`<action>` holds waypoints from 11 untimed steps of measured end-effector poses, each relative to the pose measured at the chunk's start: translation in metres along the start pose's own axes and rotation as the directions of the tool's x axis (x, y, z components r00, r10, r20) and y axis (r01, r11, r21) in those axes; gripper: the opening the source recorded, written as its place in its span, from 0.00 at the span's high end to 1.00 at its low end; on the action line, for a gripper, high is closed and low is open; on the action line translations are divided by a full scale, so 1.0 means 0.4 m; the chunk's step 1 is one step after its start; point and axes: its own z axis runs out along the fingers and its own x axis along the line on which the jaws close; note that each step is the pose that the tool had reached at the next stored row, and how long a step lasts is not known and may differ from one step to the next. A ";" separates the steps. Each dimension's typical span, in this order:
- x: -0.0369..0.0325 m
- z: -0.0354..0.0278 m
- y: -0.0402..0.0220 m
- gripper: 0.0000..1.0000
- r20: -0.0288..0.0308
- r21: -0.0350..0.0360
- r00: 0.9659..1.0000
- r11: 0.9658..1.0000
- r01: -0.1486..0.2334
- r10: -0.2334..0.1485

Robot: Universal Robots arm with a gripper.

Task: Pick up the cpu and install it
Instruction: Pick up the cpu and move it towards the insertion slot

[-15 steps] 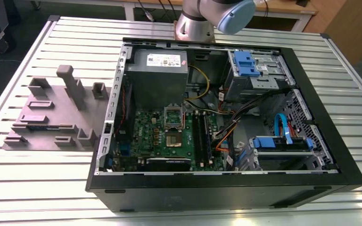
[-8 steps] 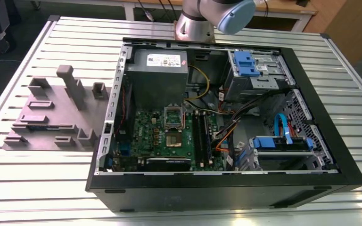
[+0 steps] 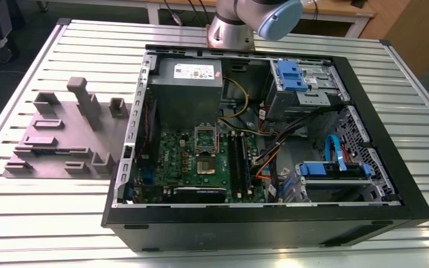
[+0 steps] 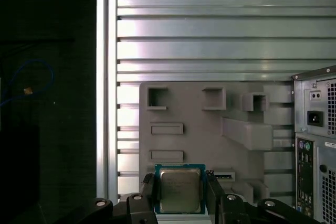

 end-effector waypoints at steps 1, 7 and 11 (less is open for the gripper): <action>0.000 0.000 0.000 0.53 0.000 0.000 1.000 1.000 0.000 0.000; -0.003 0.000 0.000 0.53 0.000 0.000 1.000 1.000 0.000 0.000; -0.006 0.000 0.000 0.53 0.000 0.000 1.000 1.000 0.000 0.000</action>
